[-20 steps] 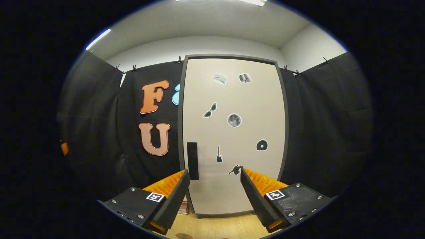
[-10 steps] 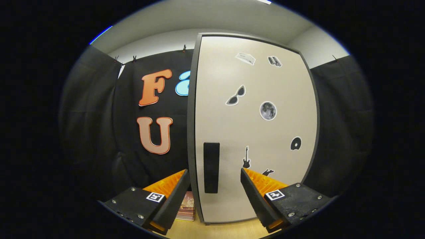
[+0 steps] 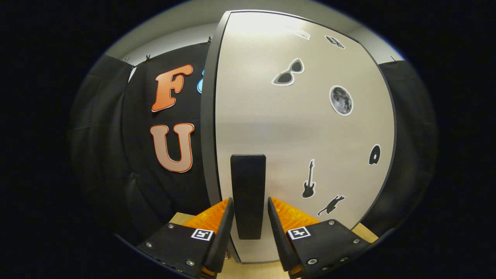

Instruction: Open the cabinet door with the right hand, grasp the bottle in the cabinet with the left hand and place it on the coaster, then close the cabinet door with the right hand.

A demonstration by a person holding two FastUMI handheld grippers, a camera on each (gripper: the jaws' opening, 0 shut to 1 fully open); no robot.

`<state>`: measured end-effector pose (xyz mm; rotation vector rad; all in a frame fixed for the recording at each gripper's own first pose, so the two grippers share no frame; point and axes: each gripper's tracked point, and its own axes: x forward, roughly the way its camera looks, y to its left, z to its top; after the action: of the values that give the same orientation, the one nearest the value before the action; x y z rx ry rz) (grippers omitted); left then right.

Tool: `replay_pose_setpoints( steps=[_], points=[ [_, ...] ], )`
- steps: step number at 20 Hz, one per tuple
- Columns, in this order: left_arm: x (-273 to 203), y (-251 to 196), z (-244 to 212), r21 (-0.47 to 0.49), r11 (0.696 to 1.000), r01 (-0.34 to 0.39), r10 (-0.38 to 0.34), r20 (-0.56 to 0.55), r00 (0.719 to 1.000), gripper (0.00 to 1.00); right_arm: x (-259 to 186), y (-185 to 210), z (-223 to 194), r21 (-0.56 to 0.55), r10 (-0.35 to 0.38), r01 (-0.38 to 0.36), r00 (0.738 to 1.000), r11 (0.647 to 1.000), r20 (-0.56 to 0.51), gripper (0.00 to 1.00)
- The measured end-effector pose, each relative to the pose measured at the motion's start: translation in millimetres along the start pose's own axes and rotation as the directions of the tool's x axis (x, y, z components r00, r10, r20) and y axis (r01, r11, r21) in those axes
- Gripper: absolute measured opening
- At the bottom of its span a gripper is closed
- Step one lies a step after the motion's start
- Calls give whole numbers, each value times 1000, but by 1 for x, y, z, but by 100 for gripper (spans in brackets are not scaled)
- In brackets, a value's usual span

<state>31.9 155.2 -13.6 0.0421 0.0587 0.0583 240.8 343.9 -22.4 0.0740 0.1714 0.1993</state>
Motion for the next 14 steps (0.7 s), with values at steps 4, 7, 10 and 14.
replay_pose_setpoints(
  steps=[4,7,10,14],
  points=[
    [1,-1,-1,-4,1000,-5,5,-7,1000,96,-2,0,1,7,23,-23,1000,1000,3,35],
    [2,-3,-2,-5,1000,5,-5,-12,1000,96,-6,1,1,0,47,-47,999,999,4,28],
    [4,-7,-3,-8,1000,22,-23,-15,1000,96,-17,2,1,12,65,-65,998,998,1,20],
    [-5,-19,-1,-8,999,38,-38,-11,999,96,-53,1,-1,43,94,-94,996,995,-1,17]
  ],
)
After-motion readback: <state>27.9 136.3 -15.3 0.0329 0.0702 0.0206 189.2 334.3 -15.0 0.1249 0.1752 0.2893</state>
